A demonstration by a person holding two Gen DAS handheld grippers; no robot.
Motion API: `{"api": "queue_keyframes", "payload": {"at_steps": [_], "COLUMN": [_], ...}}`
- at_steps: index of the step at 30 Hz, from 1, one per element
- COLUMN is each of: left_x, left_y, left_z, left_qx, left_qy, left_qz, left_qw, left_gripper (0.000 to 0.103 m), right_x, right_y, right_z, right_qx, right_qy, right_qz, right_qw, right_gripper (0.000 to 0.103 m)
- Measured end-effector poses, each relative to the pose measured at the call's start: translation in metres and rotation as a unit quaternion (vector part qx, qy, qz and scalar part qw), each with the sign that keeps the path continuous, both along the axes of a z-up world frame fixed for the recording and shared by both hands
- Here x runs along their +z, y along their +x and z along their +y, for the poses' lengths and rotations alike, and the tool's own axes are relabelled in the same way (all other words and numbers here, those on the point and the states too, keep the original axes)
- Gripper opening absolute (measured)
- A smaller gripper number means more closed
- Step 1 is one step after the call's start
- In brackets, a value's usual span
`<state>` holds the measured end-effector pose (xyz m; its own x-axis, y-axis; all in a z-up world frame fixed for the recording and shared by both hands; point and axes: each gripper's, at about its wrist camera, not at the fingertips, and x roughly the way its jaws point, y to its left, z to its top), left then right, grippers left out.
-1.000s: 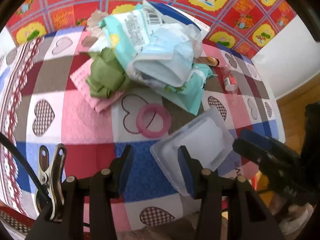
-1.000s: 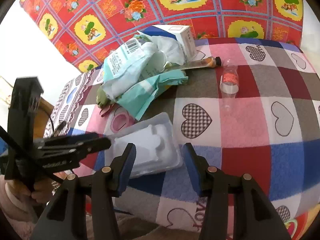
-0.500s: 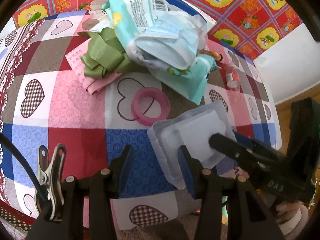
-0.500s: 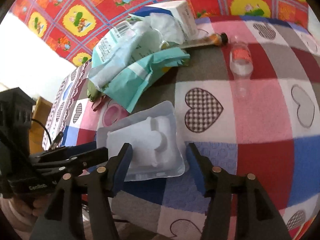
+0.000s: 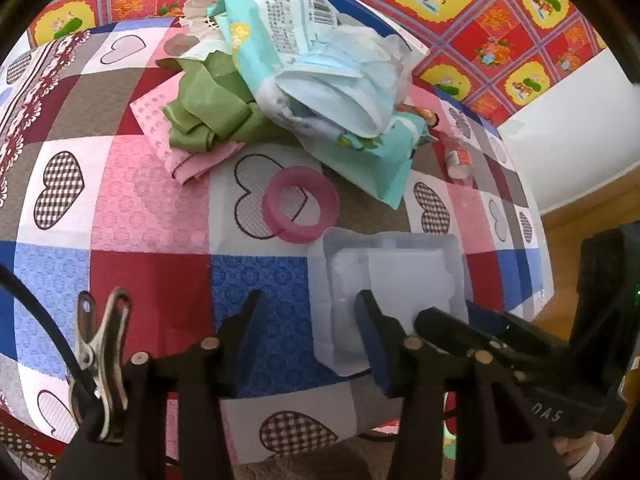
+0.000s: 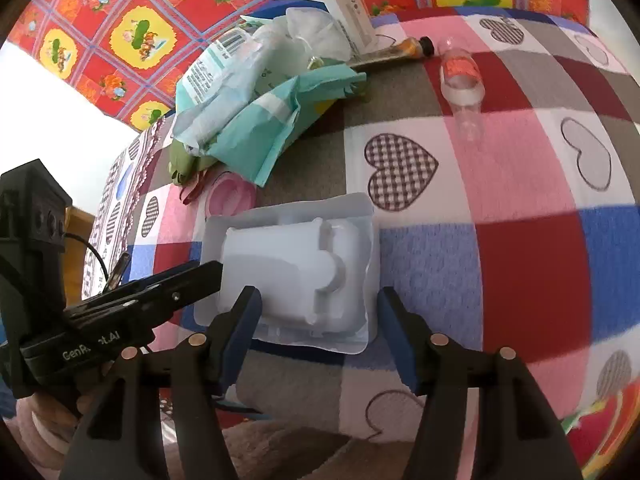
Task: Collect trash
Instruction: 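Position both grippers around the clear tray and close on it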
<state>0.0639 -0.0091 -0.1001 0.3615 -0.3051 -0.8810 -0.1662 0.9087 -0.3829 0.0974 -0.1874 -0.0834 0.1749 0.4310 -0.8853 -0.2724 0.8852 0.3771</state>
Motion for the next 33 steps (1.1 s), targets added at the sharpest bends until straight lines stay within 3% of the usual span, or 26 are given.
{"api": "queue_keyframes", "payload": {"at_steps": [3, 8, 11, 16, 19, 22, 26, 29, 33], "left_x": [0.002, 0.005, 0.004, 0.002, -0.003, -0.004, 0.000, 0.004, 0.001], "left_y": [-0.003, -0.007, -0.011, -0.015, -0.012, -0.012, -0.014, -0.017, -0.014], "left_z": [-0.001, -0.002, 0.006, 0.013, 0.015, 0.017, 0.013, 0.006, 0.007], "left_qx": [-0.012, -0.028, -0.026, -0.019, -0.029, -0.027, -0.045, -0.061, -0.060], "left_qy": [0.000, 0.009, 0.001, 0.010, -0.019, -0.029, -0.037, -0.016, -0.026], "left_qz": [-0.008, -0.013, -0.008, -0.009, -0.005, -0.014, -0.022, -0.034, -0.034], "left_qw": [0.9999, 0.9995, 0.9996, 0.9997, 0.9994, 0.9991, 0.9981, 0.9974, 0.9973], "left_gripper": [0.033, 0.031, 0.032, 0.044, 0.044, 0.040, 0.020, 0.018, 0.022], "right_x": [0.000, -0.001, -0.001, -0.001, -0.001, -0.001, -0.001, -0.001, -0.002], "right_y": [-0.006, -0.014, -0.019, -0.027, -0.030, -0.034, -0.039, -0.043, -0.048], "right_z": [0.001, 0.002, 0.001, 0.004, 0.007, 0.010, 0.009, 0.007, 0.003], "right_qx": [-0.012, -0.032, -0.046, -0.064, -0.070, -0.079, -0.090, -0.106, -0.123], "right_qy": [0.000, 0.006, 0.010, 0.007, 0.008, 0.003, 0.008, 0.012, 0.022], "right_qz": [0.001, 0.000, -0.003, -0.019, -0.024, -0.034, -0.040, -0.043, -0.044], "right_qw": [1.000, 0.999, 0.999, 0.998, 0.997, 0.996, 0.995, 0.993, 0.991], "right_gripper": [0.062, 0.062, 0.062, 0.062, 0.064, 0.064, 0.063, 0.062, 0.061]}}
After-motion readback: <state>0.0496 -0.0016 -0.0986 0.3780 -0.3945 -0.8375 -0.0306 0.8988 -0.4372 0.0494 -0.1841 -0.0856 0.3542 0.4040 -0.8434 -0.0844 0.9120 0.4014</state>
